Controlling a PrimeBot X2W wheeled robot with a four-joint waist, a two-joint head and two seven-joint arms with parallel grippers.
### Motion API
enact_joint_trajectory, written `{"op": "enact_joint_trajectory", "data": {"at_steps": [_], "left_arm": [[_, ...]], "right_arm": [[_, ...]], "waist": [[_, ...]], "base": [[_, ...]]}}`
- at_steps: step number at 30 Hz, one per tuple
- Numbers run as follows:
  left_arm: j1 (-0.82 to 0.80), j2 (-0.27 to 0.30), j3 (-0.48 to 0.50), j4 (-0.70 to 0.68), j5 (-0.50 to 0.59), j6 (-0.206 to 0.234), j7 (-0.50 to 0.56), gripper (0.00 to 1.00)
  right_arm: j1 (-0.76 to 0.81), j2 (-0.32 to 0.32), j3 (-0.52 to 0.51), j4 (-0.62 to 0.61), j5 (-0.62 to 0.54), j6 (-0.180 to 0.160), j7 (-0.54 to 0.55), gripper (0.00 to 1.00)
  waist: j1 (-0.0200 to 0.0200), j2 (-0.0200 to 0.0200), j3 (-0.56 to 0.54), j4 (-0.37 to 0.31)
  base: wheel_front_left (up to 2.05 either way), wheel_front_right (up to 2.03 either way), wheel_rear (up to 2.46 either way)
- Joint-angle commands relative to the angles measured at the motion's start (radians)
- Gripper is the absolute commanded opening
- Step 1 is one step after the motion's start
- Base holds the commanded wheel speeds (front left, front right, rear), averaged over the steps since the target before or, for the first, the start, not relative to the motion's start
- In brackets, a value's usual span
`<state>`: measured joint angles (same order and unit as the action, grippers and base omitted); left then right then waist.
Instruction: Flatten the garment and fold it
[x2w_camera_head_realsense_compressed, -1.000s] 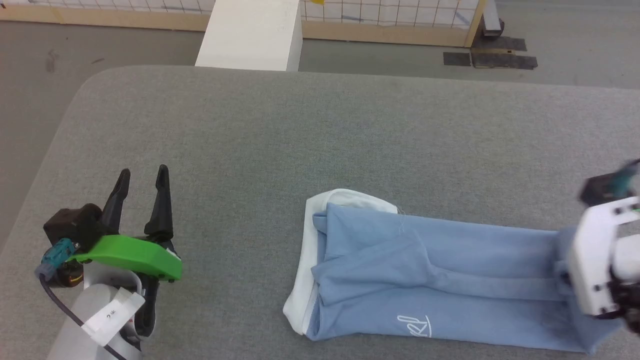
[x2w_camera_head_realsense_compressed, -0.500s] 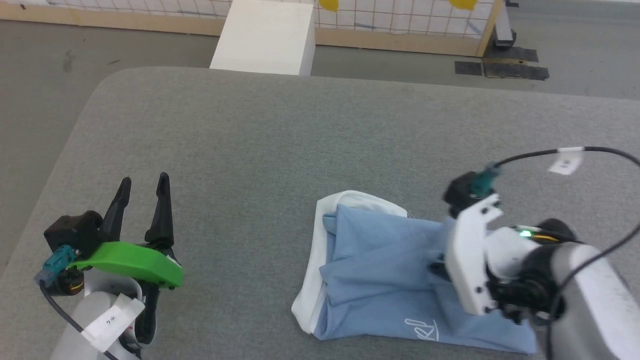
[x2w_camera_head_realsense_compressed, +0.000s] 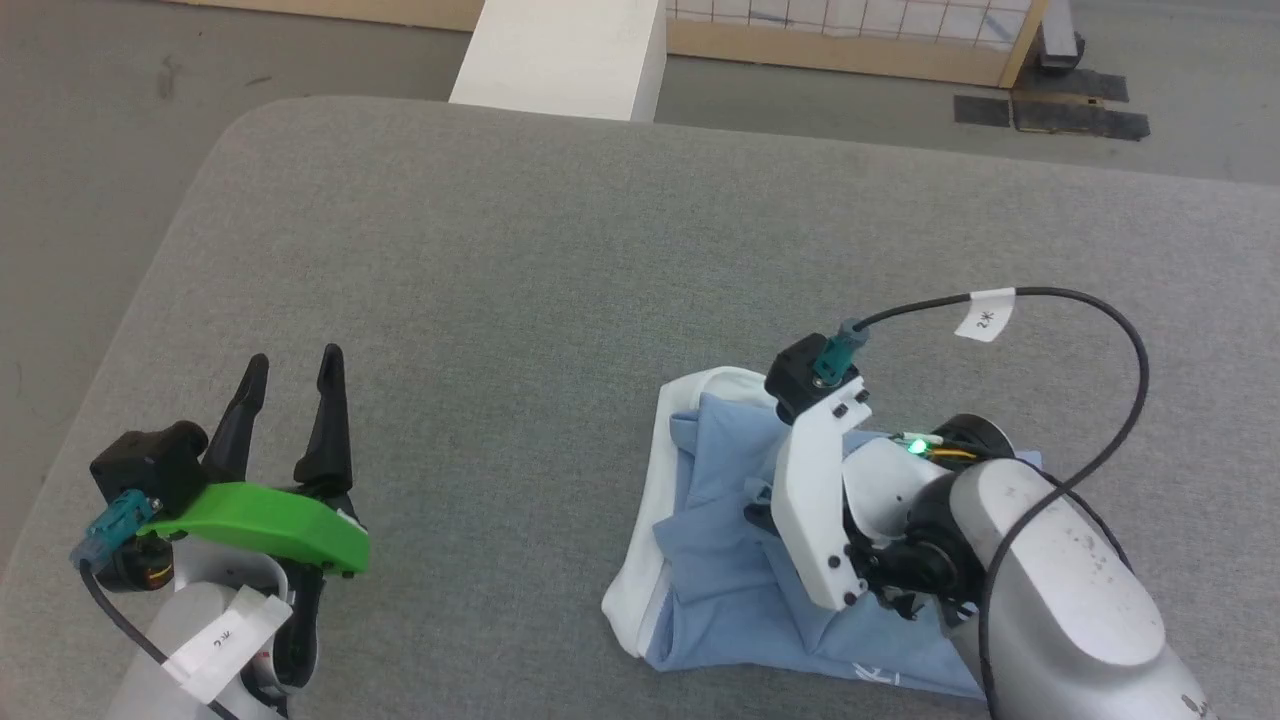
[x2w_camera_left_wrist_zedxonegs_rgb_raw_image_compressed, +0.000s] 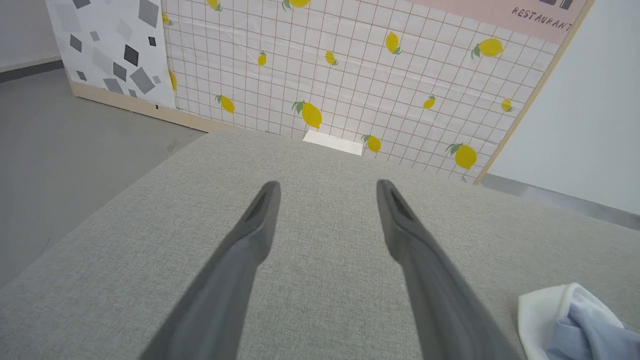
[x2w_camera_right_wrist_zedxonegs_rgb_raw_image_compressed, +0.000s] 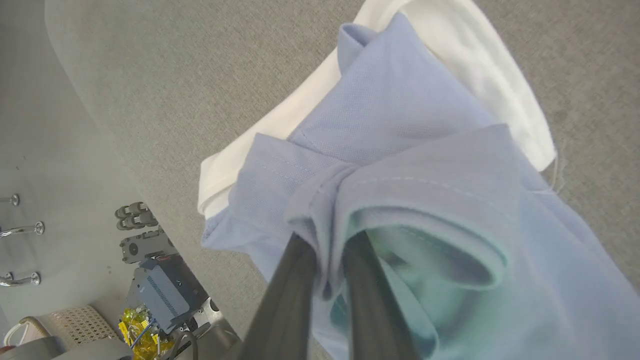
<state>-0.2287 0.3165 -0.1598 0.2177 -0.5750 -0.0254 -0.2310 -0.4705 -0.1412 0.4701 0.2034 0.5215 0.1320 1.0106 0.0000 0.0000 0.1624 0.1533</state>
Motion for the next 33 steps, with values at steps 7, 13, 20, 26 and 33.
{"op": "enact_joint_trajectory", "data": {"at_steps": [7,13,20,26,33], "left_arm": [[-0.015,-0.004,-0.004,0.008,-0.006,0.001,-0.01,1.0],[-0.018,-0.006,-0.005,0.021,-0.01,-0.003,-0.013,1.0],[-0.016,-0.001,0.0,0.031,-0.015,-0.003,-0.016,1.0],[-0.008,0.003,-0.001,0.026,-0.018,0.003,-0.012,1.0],[0.008,0.016,0.001,0.013,-0.013,0.014,-0.011,1.0]], "right_arm": [[-0.04,0.03,0.043,0.127,-0.001,-0.001,-0.075,0.0],[-0.053,0.044,0.06,0.2,0.015,-0.001,-0.117,0.11],[-0.086,0.065,0.116,0.162,0.099,-0.001,-0.144,1.0],[-0.112,0.072,0.16,0.089,0.168,-0.001,-0.171,1.0],[-0.132,0.047,0.122,0.006,0.19,-0.001,-0.297,1.0]], "waist": [[0.0,0.0,0.019,0.012],[0.0,0.0,0.018,0.01],[0.0,0.0,0.002,-0.001],[0.0,0.0,-0.02,-0.011],[0.0,0.0,-0.059,-0.034]], "base": [[0.0,0.0,0.0],[0.0,0.0,0.0],[0.0,0.0,0.0],[0.0,0.0,0.0],[0.0,0.0,0.0]]}}
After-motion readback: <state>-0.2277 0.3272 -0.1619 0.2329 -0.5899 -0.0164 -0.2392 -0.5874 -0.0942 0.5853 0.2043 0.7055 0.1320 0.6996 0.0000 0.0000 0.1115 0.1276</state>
